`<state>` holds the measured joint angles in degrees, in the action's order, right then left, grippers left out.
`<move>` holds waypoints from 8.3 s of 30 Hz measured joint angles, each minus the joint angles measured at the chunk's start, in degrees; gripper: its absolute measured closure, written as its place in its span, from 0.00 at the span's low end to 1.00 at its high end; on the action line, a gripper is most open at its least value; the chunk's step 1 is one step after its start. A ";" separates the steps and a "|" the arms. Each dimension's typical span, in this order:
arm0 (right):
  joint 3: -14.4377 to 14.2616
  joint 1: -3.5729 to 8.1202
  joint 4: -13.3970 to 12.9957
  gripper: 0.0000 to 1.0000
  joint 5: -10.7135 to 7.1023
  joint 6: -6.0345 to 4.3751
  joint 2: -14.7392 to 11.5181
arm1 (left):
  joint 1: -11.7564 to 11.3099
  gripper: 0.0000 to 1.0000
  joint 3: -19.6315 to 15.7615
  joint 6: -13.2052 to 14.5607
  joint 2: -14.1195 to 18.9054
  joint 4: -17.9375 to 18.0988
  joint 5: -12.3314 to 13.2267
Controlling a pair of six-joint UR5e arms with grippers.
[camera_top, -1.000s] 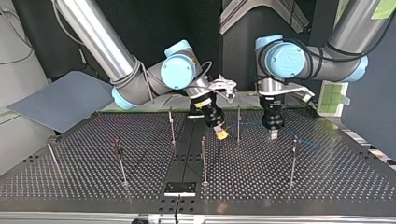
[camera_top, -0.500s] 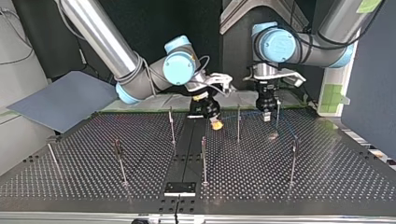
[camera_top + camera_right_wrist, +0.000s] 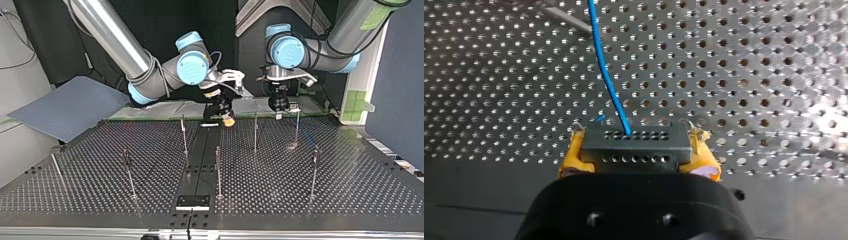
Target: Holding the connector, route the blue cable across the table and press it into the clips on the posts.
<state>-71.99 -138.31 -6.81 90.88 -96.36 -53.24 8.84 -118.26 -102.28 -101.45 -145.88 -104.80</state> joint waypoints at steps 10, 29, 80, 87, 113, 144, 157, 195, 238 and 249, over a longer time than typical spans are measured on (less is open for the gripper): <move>-2.10 0.31 -0.07 1.00 0.04 0.34 0.08 | -0.04 1.00 -0.27 -0.38 -4.36 2.68 0.53; -2.59 1.70 -0.28 1.00 0.26 1.24 4.13 | -1.01 1.00 -0.28 -1.39 -8.66 5.62 2.39; -2.59 7.04 -4.81 1.00 -0.99 0.28 4.35 | -6.74 1.00 12.17 -7.18 -17.68 6.15 11.99; -2.59 7.52 -4.99 1.00 -1.21 0.26 4.57 | -7.01 1.00 12.26 -7.37 -17.74 6.01 12.28; -1.78 9.68 -4.89 1.00 -1.40 1.77 5.57 | -7.84 0.56 12.26 -7.29 -17.66 5.25 10.01; -1.76 7.89 -3.34 1.00 -1.29 1.86 5.61 | 1.98 0.00 5.24 -2.80 -6.43 -7.10 -0.12; -1.79 7.86 -3.07 1.00 -1.24 1.68 5.58 | 3.67 0.00 1.76 -2.29 0.80 -8.47 -0.22; -1.54 7.99 -1.57 1.00 -1.14 1.78 3.44 | 8.91 0.00 3.52 -4.64 -5.25 -1.21 4.59; -1.61 8.39 1.07 1.00 -0.58 1.92 2.88 | 10.79 0.83 12.28 -5.57 -14.59 0.14 2.56; -1.61 8.02 1.21 1.00 -0.76 1.99 2.64 | 10.95 1.00 12.83 -5.66 -14.46 -1.42 3.65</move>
<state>-73.60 -130.29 -5.60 90.12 -94.37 -50.60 19.79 -105.43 -107.94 -115.91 -147.30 -101.15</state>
